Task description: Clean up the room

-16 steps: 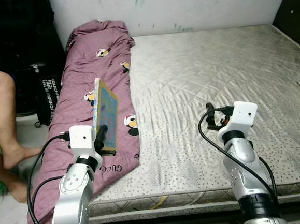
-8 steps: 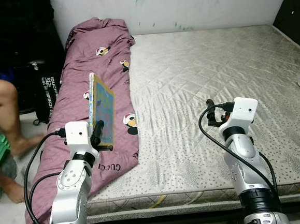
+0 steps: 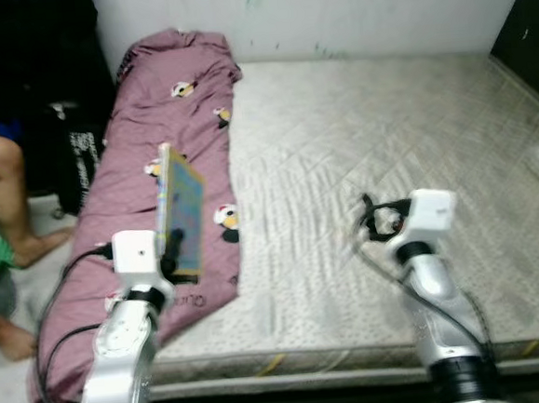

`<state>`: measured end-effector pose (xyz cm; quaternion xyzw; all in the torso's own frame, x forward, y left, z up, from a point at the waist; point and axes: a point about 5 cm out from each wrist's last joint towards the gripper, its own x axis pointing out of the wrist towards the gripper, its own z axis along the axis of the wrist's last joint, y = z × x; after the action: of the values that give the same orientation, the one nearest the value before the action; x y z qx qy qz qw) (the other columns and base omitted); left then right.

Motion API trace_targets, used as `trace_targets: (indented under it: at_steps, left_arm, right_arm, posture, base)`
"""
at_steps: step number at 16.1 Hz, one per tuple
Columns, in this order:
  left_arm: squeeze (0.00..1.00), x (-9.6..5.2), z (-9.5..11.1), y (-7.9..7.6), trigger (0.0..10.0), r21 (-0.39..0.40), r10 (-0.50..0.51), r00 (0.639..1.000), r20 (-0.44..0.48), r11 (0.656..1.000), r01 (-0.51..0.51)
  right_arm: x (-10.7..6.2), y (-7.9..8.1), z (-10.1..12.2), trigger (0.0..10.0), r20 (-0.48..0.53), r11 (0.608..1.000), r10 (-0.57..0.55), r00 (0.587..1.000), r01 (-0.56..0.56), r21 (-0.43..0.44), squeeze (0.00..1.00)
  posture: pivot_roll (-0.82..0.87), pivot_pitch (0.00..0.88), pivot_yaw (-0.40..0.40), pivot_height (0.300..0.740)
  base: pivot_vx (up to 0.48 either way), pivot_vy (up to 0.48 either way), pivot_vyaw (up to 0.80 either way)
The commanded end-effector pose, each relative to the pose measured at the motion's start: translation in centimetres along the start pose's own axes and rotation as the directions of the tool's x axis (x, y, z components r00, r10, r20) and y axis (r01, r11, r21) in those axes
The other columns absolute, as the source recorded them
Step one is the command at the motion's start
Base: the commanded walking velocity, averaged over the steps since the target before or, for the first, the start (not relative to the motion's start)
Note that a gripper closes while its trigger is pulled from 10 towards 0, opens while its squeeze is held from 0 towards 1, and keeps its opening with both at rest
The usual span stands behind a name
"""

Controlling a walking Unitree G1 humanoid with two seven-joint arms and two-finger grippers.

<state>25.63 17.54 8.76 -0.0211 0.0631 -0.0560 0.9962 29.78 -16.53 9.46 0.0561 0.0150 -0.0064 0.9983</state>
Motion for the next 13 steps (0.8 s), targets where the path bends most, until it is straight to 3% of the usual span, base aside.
trace_targets:
  at_steps: [1, 5, 13]
  left_arm:
    - [0.00, -0.2, 0.5, -0.2, 10.0, -0.005, 0.001, 1.000, 0.025, 1.000, 0.000]
    - [0.00, -0.4, 0.1, -1.0, 10.0, -0.016, -0.015, 1.000, 0.007, 1.000, 0.015]
    - [0.00, -0.3, 0.1, -1.1, 10.0, -0.018, -0.022, 1.000, 0.002, 1.000, 0.022]
  right_arm:
    - [-0.2, -0.6, 0.2, 10.0, 0.000, 1.000, -0.010, 1.000, 0.010, -0.014, 0.00]
    - [-0.6, -1.5, 0.1, 10.0, -0.013, 0.999, -0.033, 0.999, 0.033, -0.018, 0.00]
    - [-1.0, -1.5, 0.0, 10.0, -0.029, 0.999, -0.028, 0.999, 0.028, -0.022, 0.00]
  posture:
    - [0.02, 0.000, -0.026, 0.740]
    - [0.00, 0.000, -0.007, 0.740]
    - [0.00, 0.008, -0.019, 0.740]
  base:
    - [0.000, -0.300, 0.00]
    - [0.000, -0.297, 0.00]
    - [0.000, -0.300, -0.12]
